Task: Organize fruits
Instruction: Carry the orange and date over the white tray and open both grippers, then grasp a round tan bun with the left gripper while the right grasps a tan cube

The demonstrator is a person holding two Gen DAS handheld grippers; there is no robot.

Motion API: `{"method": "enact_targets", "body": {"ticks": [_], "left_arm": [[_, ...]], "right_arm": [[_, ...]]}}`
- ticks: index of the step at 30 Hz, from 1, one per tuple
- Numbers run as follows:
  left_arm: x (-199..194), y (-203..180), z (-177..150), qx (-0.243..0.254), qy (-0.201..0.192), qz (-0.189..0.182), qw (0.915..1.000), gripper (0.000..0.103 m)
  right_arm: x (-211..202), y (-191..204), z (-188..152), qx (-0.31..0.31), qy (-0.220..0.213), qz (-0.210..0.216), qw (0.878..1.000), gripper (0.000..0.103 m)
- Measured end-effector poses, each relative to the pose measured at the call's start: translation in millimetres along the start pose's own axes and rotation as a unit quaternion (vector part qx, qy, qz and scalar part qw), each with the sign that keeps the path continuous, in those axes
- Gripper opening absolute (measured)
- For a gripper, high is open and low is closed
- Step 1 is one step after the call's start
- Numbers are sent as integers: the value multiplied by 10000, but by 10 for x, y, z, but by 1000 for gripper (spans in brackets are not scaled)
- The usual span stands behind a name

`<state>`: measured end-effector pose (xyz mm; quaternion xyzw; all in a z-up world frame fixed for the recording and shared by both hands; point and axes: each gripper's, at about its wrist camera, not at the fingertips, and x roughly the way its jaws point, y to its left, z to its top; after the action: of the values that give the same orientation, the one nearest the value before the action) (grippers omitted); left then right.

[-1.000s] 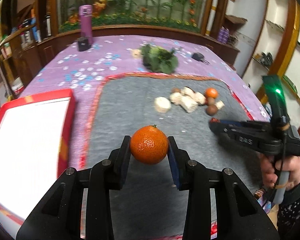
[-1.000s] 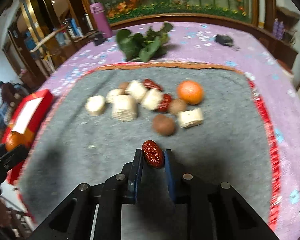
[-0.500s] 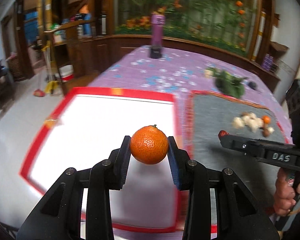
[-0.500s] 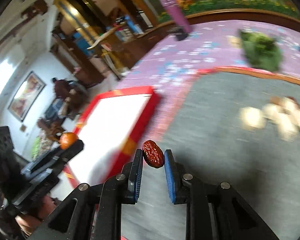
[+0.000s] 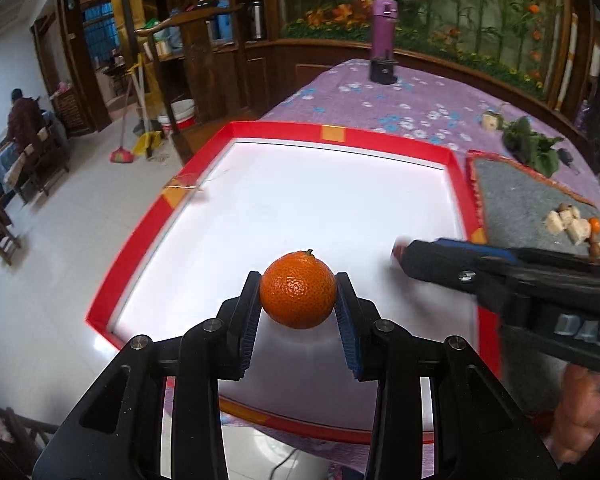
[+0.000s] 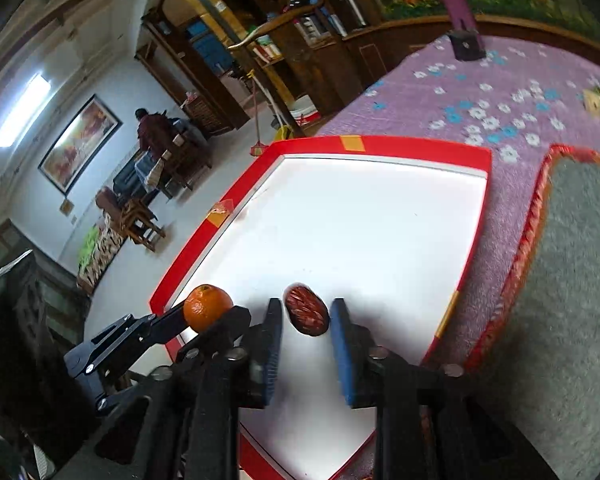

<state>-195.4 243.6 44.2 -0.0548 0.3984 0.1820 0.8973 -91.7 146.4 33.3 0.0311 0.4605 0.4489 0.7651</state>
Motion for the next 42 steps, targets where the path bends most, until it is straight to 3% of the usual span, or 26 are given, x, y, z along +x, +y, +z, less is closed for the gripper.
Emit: {"method": "enact_targets", "body": {"ticks": [4,9,17,23,29,33,37,42], "left_arm": [[-66,2,46,-10,-158,148,9998,36],[-196,-162,94,106,-353,8,9993,37],[-294,-784,169,575,-305,-704,9954,41],[-301,-1425,250,1072,-181,-1287,9857,41],[-169,-2006,322,1542,-23,-1571,9755,41],[-13,-2251,323,1732,209,-1555,9723,41],[88,-2417,328,1821,330,-1478,9715,41],[162,-2595,378,1864,369,-1547,9695,41]], "right_arm": [[-237,-179,33,231,-480,134,9985,37],[-618,-631,16,632,-903,-146,9938,39],[-1349,-1582,-273,1452,-1209,-817,9786,40],[-1770,-2166,-528,2044,-1245,-1338,9617,40],[-1730,-2408,-447,2233,-1038,-1355,9597,40],[-1631,-2473,-347,2093,-884,-1647,9598,40],[-1587,-2498,-364,1694,-928,-1632,9675,33],[-1655,-2604,-407,1917,-990,-1359,9669,32]]}}
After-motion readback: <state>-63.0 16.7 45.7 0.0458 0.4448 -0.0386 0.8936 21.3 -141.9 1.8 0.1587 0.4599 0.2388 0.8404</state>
